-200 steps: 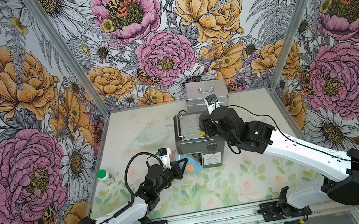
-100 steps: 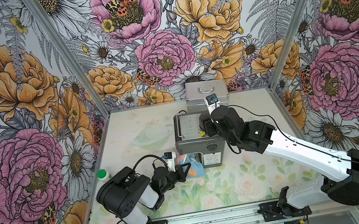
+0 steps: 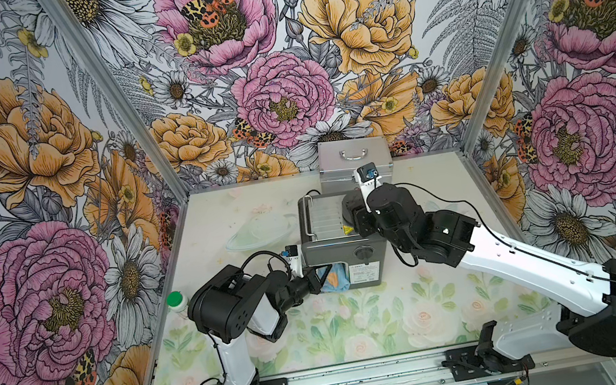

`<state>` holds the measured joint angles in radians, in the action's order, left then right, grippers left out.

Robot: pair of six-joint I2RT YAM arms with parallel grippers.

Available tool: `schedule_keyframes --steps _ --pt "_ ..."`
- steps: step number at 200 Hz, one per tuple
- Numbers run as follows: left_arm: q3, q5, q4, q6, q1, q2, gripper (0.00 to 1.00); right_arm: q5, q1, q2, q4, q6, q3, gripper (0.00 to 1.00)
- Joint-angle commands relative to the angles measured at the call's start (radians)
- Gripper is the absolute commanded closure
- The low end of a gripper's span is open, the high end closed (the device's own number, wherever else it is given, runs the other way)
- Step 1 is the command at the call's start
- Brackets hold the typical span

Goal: Wipe the surface of a coffee machine
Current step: Wipe the dirt from the surface of the coffee machine.

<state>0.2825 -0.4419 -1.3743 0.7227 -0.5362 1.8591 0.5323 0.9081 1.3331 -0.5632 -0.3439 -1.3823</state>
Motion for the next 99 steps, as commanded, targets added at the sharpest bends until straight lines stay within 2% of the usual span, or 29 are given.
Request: schedule_keyframes --steps 1,33,76,99 --pt "0.031 -0.060 -0.037 0.028 0.003 0.018 1.00 0.009 -0.007 0.004 -0.083 0.002 0.025 0.37" --pt "0.091 -0.099 -0.038 0.059 0.003 0.087 1.00 0.005 -0.005 0.024 -0.083 0.005 0.015 0.37" --pt "0.087 -0.126 -0.038 0.088 -0.013 -0.072 1.00 0.002 -0.006 0.034 -0.082 0.006 0.006 0.38" --pt "0.113 -0.159 -0.037 0.120 -0.028 -0.104 1.00 0.001 -0.005 0.035 -0.081 0.006 0.003 0.38"
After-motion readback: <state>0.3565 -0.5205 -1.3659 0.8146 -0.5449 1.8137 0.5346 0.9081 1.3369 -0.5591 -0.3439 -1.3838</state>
